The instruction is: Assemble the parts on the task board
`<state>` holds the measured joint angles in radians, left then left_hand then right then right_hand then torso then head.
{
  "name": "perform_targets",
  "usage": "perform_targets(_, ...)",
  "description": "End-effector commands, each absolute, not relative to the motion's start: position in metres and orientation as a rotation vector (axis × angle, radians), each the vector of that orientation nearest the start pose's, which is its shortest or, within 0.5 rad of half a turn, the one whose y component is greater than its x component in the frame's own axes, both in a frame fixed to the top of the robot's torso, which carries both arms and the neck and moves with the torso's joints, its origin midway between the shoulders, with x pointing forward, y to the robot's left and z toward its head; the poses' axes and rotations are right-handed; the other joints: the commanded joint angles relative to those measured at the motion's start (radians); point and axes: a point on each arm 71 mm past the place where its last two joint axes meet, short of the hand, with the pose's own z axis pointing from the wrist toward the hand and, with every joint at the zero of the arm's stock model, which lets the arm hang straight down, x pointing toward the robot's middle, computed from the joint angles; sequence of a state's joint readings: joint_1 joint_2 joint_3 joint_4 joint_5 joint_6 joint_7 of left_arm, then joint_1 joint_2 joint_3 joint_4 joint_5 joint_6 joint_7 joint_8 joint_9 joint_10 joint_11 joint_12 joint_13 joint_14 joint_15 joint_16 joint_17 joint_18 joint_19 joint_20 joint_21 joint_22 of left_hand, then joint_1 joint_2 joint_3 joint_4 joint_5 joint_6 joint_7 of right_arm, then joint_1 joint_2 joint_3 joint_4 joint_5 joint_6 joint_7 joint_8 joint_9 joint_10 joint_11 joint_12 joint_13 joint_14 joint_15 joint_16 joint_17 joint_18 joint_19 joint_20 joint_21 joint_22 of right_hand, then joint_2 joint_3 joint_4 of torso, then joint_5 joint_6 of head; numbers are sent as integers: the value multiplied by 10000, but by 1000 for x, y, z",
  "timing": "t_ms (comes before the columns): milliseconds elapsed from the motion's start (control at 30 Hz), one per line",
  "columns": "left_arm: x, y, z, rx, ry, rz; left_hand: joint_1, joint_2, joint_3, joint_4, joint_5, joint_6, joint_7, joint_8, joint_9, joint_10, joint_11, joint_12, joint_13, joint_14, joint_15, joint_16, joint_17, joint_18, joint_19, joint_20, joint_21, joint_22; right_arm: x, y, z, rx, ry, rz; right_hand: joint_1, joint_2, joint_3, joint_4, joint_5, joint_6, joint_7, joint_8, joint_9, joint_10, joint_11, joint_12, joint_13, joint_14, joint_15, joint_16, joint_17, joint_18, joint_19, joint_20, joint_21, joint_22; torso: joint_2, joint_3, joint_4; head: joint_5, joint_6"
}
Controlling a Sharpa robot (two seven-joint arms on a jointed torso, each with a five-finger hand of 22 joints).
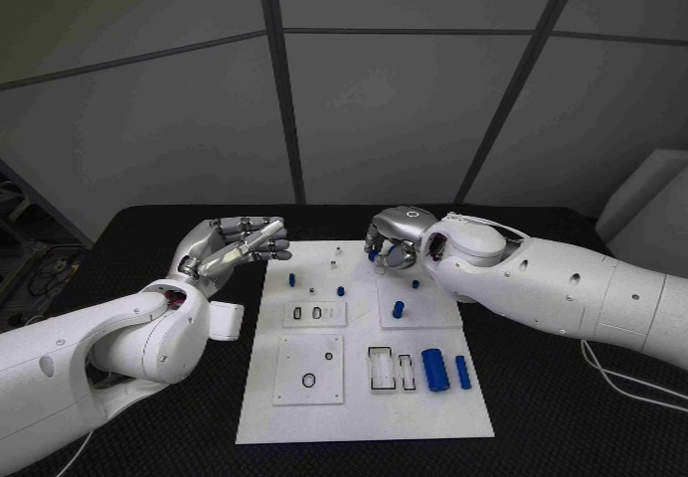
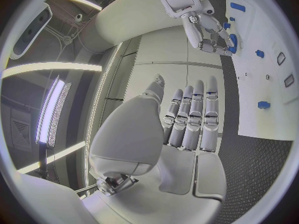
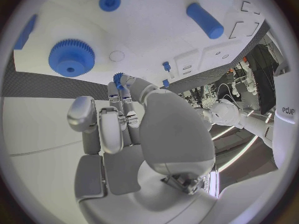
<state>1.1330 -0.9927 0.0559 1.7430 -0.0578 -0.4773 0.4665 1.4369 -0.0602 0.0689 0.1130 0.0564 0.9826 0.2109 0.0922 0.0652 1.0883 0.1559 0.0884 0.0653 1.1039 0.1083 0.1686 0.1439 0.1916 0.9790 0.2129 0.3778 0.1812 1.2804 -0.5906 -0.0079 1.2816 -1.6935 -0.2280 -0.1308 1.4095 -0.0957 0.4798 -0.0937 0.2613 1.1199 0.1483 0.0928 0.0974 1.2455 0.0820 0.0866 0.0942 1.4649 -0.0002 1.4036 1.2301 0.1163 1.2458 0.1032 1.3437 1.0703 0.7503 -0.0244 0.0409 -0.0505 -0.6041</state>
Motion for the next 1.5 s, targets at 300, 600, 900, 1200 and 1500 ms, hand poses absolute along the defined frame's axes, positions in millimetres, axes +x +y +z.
perform_targets(300,451,226,-147,-10455,12586,-15343,-108,9,-11,-88,-51,-27,61,-45,-11,-51,60,-51,-10,-1,51,-39,16,-126,23,6,35,16,550,-114,-138,-3464,14181,5196,1,-50,72,17,35,52,43,-6,-1,121,-43,-74,60,480,-29,92,50,-155,0,-5,75,48,34,-1,28,52,56)
perform_targets(600,452,225,-146,-10424,12575,-15386,-110,10,-14,-94,-51,-31,63,-52,-10,-57,63,-59,-10,-2,54,-46,17,-126,20,8,33,16,557,-100,-139,-3463,14031,5270,-39,-57,75,36,13,55,45,-13,4,124,-38,-84,63,484,-21,108,72,-159,4,4,93,72,39,-2,50,120,19)
perform_targets(900,452,225,-145,-10402,12555,-15397,-110,10,-14,-94,-51,-31,63,-52,-10,-57,63,-59,-10,-2,54,-46,17,-126,20,8,33,16,561,-91,-142,-3522,14209,5297,-67,-66,75,47,5,49,48,-23,6,117,-35,-97,64,487,-16,121,90,-159,-1,10,99,77,54,5,28,146,-24)
perform_targets(1200,453,224,-143,-10376,12540,-15421,-110,10,-14,-94,-51,-31,63,-52,-10,-57,63,-59,-10,-2,54,-46,17,-126,20,8,33,16,563,-86,-144,-3581,14367,5367,-94,-71,79,60,-3,37,52,-36,7,105,-30,-112,63,486,-11,122,83,-157,-11,17,102,76,51,6,45,167,-58)
perform_targets(1500,453,224,-142,-10343,12514,-15442,-113,14,-21,-110,-51,-39,66,-69,-10,-72,68,-79,-10,-5,58,-63,22,-128,12,11,29,15,564,-80,-145,-3677,14544,5415,-115,-76,78,70,-7,27,55,-46,7,97,-27,-122,63,484,-7,121,77,-157,-18,21,105,77,59,7,26,206,-99)
